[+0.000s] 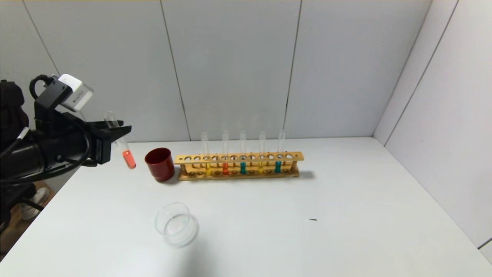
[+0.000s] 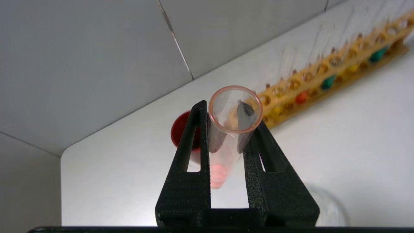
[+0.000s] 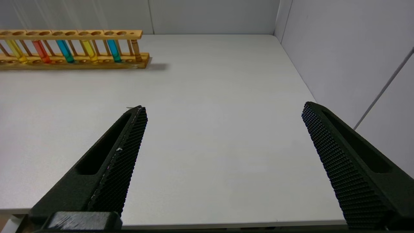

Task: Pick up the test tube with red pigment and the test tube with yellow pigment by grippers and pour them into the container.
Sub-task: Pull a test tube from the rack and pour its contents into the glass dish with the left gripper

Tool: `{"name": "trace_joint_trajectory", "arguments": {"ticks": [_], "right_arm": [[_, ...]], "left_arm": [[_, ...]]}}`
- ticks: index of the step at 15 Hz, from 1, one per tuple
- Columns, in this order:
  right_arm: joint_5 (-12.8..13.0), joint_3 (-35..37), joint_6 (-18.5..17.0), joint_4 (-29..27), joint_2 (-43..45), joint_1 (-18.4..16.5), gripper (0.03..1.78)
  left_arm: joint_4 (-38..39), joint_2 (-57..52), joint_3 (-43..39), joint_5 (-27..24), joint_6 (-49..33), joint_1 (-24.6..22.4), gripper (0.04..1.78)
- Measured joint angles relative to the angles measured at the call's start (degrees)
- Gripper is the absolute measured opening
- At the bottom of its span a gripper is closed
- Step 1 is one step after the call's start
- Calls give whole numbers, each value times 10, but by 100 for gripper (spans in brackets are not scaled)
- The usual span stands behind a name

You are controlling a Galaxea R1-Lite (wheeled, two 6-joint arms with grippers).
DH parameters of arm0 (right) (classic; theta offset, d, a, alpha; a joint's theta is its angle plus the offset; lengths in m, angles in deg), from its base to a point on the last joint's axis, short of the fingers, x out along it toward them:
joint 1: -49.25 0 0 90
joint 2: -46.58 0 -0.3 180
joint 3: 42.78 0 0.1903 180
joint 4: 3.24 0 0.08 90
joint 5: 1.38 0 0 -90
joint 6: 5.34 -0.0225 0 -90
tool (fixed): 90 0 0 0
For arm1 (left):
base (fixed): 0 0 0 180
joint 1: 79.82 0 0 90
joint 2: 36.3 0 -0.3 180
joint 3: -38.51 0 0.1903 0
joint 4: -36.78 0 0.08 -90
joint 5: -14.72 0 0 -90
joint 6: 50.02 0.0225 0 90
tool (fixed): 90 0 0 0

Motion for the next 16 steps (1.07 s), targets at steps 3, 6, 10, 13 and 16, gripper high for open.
{"name": "trace_joint_trajectory", "arguments": {"ticks": [3, 6, 10, 13, 16], "right_arm": [[0, 0, 0, 0, 0, 0, 175], [0, 0, 0, 0, 0, 0, 175], [0, 0, 0, 0, 0, 0, 175], [0, 0, 0, 0, 0, 0, 175], [0, 0, 0, 0, 0, 0, 175]], "left_arm": [[1, -20, -44, -2, 55, -3, 34], [6, -14, -77, -8, 140, -3, 34], [109, 38, -115, -63, 224, -3, 34], [155, 73, -128, -71, 294, -2, 34], [157, 93, -154, -66, 313, 0, 34]]}}
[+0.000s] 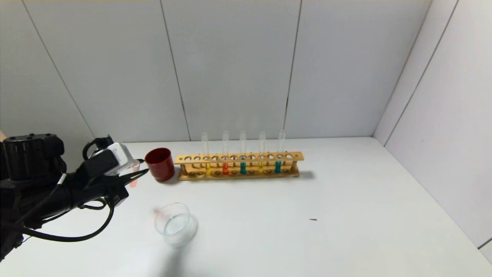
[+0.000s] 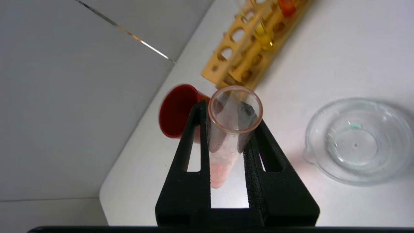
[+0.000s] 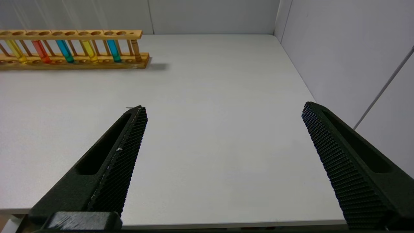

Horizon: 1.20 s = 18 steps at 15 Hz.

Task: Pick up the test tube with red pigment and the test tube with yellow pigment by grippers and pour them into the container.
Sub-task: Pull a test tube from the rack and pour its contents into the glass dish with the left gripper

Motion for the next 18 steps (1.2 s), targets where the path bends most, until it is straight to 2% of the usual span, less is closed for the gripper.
{"name": "trace_joint_trajectory", "arguments": {"ticks": [3, 6, 11, 18], "right_arm": [[0, 0, 0, 0, 0, 0, 175], [0, 0, 0, 0, 0, 0, 175], [0, 0, 0, 0, 0, 0, 175], [0, 0, 0, 0, 0, 0, 175]], "left_arm": [[37, 19, -41, 1, 31, 0, 34], [125, 55, -54, 6, 52, -1, 34], [278, 139, -58, 28, 146, 2, 34], [296, 144, -117, 48, 223, 39, 34]]}}
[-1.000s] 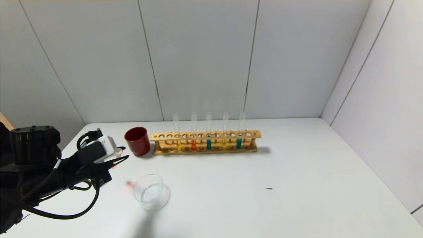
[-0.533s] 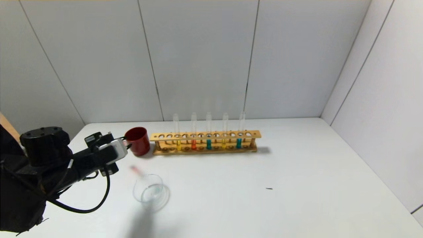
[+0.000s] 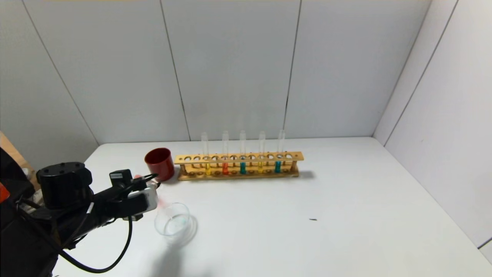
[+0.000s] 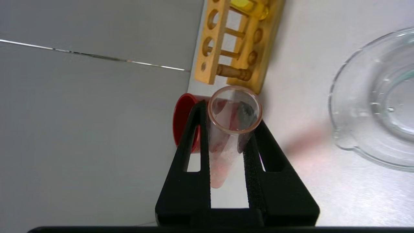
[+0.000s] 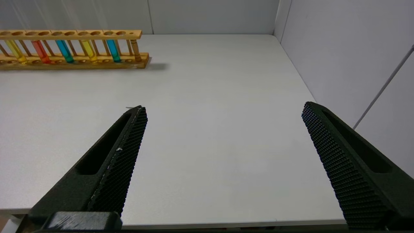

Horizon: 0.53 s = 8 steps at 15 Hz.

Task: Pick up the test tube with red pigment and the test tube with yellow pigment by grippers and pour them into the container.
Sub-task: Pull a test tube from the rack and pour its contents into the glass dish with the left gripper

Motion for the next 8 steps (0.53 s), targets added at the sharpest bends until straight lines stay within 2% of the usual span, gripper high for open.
{"name": "trace_joint_trajectory", "arguments": {"ticks": [3, 8], "right_arm": [[0, 0, 0, 0, 0, 0, 175], [0, 0, 0, 0, 0, 0, 175]], "left_arm": [[0, -18, -43, 9, 42, 5, 34], [1, -24, -47, 10, 126, 5, 34]]}}
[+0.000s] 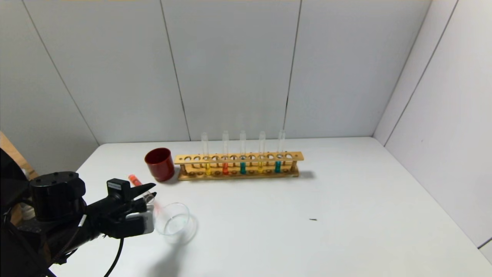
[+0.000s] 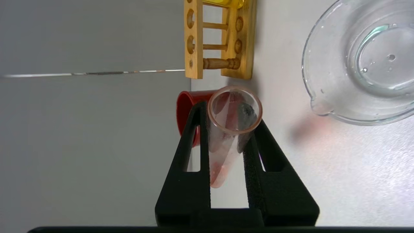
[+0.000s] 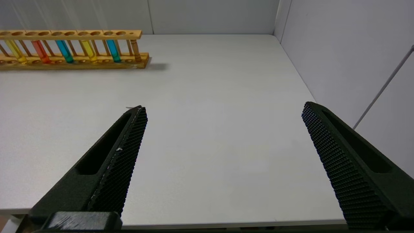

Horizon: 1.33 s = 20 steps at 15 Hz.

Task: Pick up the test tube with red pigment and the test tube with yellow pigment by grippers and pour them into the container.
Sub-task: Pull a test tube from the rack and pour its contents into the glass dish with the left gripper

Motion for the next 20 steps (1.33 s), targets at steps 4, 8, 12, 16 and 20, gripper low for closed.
{"name": "trace_joint_trajectory", "arguments": {"ticks": [4, 8, 12, 16, 20], "right_arm": [[0, 0, 0, 0, 0, 0, 175], [0, 0, 0, 0, 0, 0, 175], [0, 0, 0, 0, 0, 0, 175], [0, 0, 0, 0, 0, 0, 175], [0, 0, 0, 0, 0, 0, 175]], "left_arm": [[0, 10, 9, 0, 52, -1, 34], [1, 44, 46, -1, 100, -1, 34], [2, 68, 61, -1, 126, -2, 34], [2, 82, 72, -2, 163, -3, 34], [2, 94, 82, -2, 181, -5, 34]]}}
